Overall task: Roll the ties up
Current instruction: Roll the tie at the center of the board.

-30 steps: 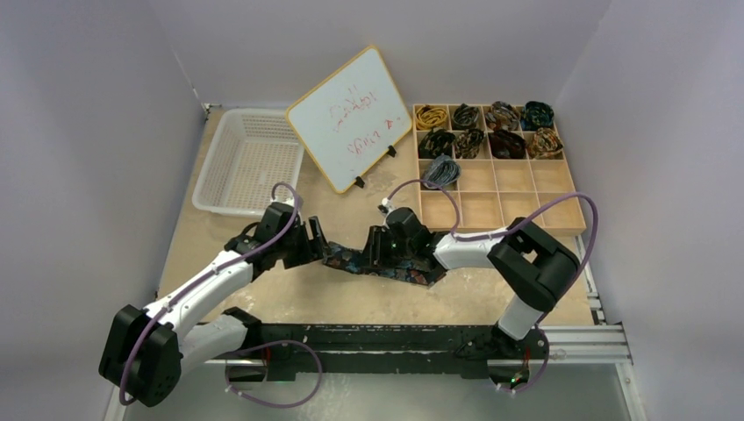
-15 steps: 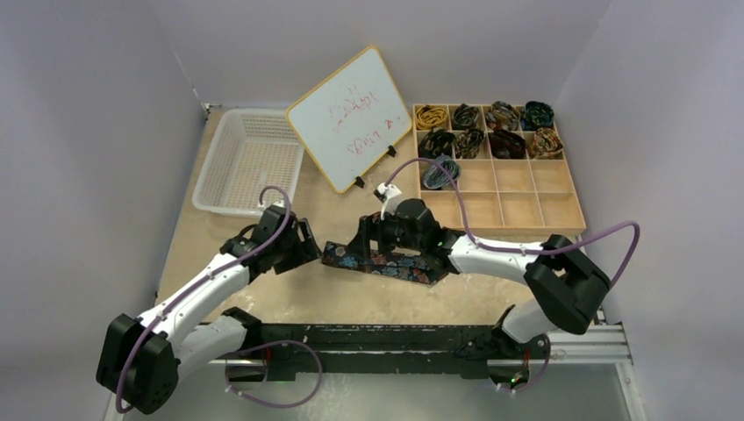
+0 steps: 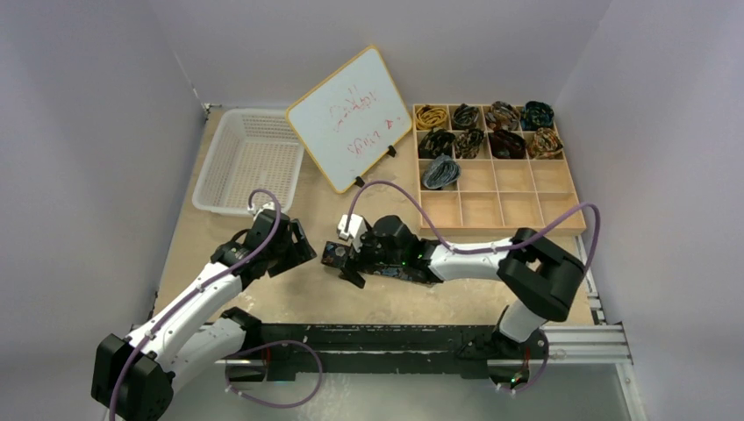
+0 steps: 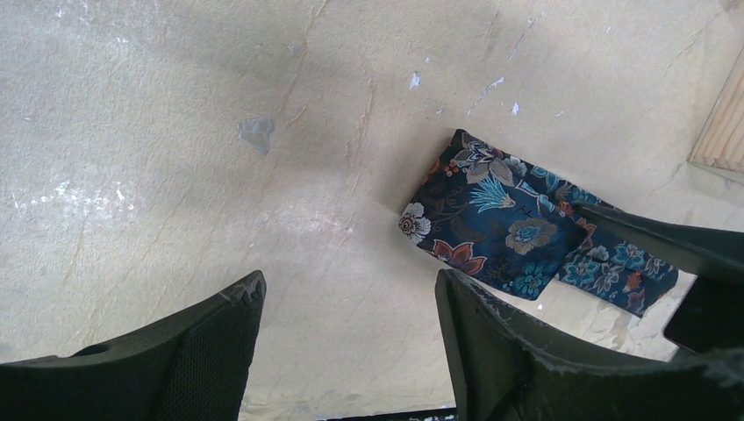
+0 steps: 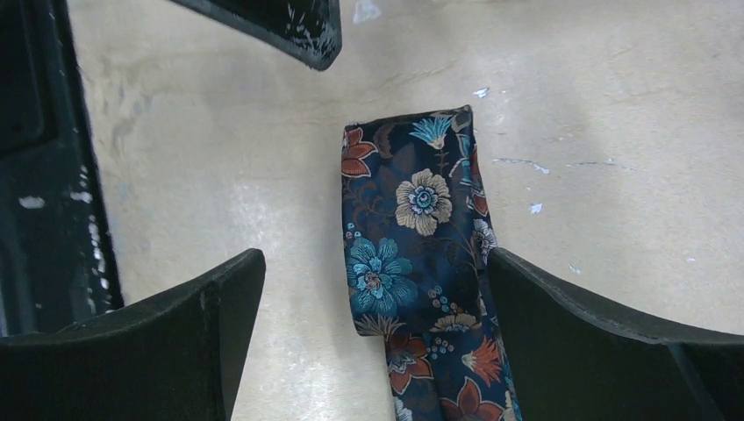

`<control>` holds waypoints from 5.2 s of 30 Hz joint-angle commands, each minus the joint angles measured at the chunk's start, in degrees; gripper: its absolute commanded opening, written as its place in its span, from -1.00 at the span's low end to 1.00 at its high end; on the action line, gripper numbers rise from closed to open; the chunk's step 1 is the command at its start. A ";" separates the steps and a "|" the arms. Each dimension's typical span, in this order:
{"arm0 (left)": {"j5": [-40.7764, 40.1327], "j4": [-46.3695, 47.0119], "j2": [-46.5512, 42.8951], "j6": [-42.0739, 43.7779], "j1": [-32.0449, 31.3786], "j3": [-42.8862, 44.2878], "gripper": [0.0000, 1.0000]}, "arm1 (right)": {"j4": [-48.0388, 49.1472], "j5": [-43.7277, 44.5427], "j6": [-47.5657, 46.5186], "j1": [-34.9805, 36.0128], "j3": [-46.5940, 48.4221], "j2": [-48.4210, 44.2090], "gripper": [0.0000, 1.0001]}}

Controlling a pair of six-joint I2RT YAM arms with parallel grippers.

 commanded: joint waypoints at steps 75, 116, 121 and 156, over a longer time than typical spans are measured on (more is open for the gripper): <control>4.14 3.83 0.43 -0.72 0.42 -3.45 0.37 | 4.51 7.26 59.46 1.00 -11.03 -12.72 0.47; 15.09 13.63 -0.82 5.14 1.32 -7.15 0.42 | 2.61 -1.58 63.70 -4.36 -6.75 5.02 -0.36; 20.82 22.28 -4.72 3.10 3.79 -13.58 0.43 | 1.81 -0.61 62.67 -4.58 -6.19 8.73 -0.41; 41.90 46.26 5.94 10.50 10.53 -19.98 0.37 | 9.63 -8.78 64.69 -9.06 -8.80 15.47 -0.51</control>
